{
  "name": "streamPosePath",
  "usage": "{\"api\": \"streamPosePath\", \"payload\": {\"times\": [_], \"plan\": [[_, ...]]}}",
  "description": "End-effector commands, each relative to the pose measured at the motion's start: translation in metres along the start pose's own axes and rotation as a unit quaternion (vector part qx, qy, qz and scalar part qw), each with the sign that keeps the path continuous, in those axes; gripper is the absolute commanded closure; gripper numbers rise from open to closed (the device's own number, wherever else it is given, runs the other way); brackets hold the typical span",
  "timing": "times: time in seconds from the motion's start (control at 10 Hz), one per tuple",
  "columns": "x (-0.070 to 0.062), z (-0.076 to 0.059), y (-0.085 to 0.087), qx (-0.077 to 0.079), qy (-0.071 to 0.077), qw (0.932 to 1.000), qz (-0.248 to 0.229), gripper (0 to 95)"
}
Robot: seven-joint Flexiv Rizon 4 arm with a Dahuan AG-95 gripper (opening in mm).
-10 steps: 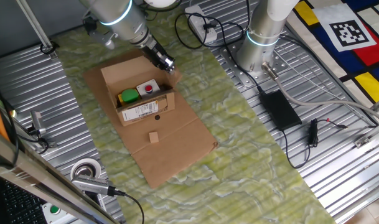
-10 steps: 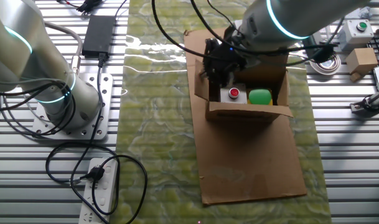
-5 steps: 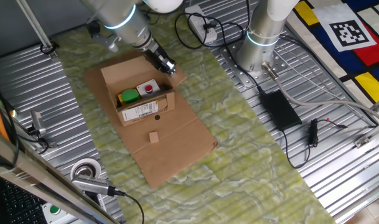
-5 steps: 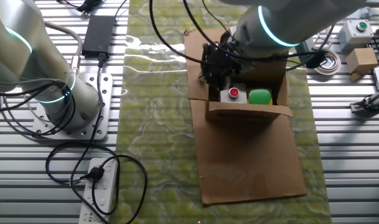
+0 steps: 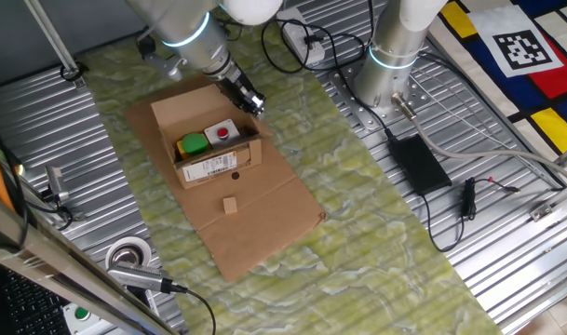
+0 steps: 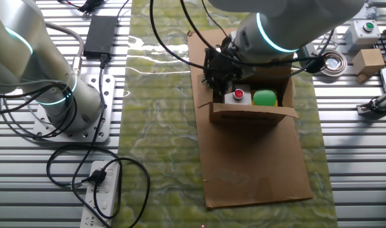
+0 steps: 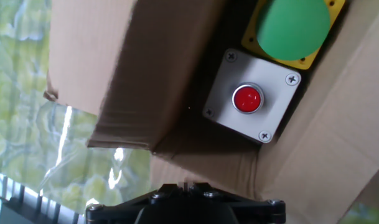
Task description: Open a box
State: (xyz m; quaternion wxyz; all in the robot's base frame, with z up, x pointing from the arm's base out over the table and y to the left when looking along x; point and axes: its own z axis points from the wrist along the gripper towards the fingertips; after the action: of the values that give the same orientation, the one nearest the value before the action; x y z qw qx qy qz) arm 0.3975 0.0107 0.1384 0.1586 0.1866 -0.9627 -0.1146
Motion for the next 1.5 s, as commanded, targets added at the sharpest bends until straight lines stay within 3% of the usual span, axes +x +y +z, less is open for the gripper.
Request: {"api": "streamPosePath", "payload": {"times": [0.1, 0.3, 0.7, 0.9, 1.3, 1.5], "plan": [[-0.001, 0.003, -0.001, 0.001, 0.000, 1.0000, -0.001, 95.0], [0.001, -0.002, 0.001, -0.002, 0.001, 1.0000, 0.001, 95.0], [0.003, -0.045, 0.007, -0.007, 0.017, 0.9998, 0.008, 95.0], [-0.015, -0.063, -0.007, -0.008, 0.022, 0.9997, 0.001, 95.0], [-0.081, -0.079, -0.040, 0.003, 0.012, 0.9999, -0.005, 95.0], [-0.102, -0.076, -0.051, 0.014, -0.013, 0.9998, -0.005, 95.0]]}}
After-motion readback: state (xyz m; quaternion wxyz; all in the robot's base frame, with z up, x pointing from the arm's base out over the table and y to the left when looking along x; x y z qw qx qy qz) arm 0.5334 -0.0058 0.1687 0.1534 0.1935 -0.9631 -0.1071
